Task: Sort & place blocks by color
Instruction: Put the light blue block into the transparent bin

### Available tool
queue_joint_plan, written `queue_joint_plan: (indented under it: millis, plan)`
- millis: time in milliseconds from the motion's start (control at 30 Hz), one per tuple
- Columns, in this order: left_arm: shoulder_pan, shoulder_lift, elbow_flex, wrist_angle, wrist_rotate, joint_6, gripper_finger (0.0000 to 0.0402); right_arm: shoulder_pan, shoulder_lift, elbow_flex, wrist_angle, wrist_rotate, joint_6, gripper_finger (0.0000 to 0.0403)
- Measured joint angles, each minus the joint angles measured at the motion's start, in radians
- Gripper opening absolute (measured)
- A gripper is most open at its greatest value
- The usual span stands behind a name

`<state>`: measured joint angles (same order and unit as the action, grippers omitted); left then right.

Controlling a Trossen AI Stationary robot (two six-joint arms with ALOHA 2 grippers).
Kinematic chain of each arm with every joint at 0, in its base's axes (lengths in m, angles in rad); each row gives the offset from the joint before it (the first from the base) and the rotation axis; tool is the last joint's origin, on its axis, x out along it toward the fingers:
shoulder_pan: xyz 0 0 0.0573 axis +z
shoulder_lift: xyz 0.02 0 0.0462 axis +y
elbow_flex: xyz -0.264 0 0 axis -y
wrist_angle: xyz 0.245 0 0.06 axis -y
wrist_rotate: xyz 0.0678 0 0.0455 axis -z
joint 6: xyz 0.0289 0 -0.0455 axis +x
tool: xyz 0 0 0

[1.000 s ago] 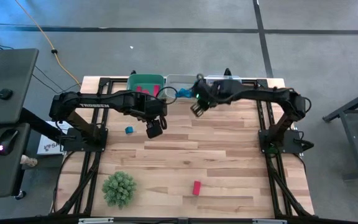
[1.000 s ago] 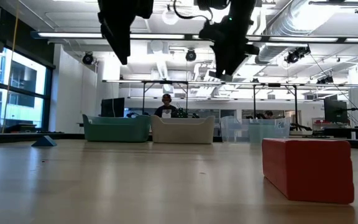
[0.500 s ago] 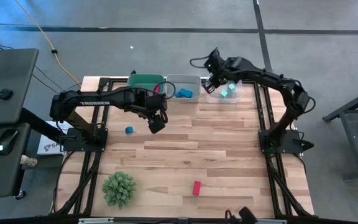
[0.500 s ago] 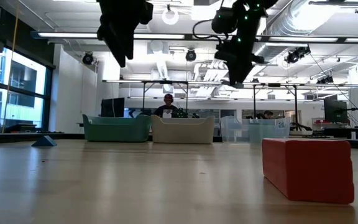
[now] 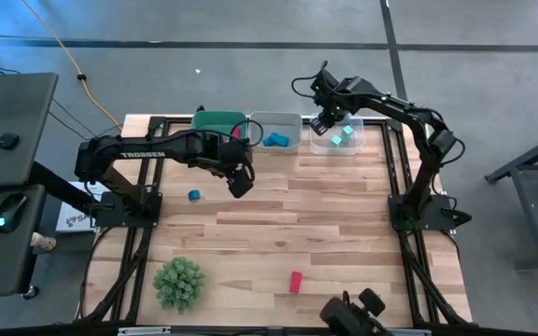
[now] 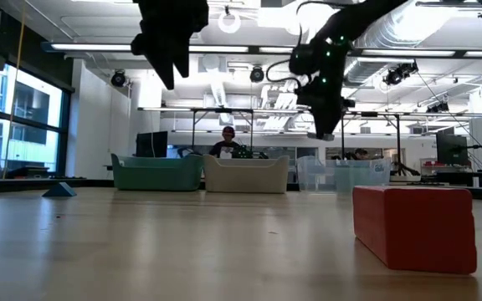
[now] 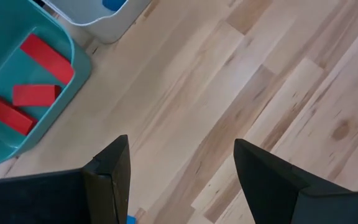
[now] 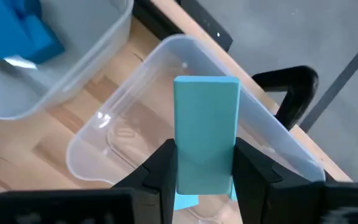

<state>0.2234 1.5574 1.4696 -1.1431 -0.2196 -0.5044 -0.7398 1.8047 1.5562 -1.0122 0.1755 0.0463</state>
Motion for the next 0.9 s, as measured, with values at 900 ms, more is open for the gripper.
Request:
queue_joint_plan:
  millis: [900]
  plan:
    - [0.0, 0.0, 0.0, 0.0, 0.0, -0.087, 0.0207, -0.092, 0.246, -0.001, 0.03, -0.178, -0.1, 0.0099]
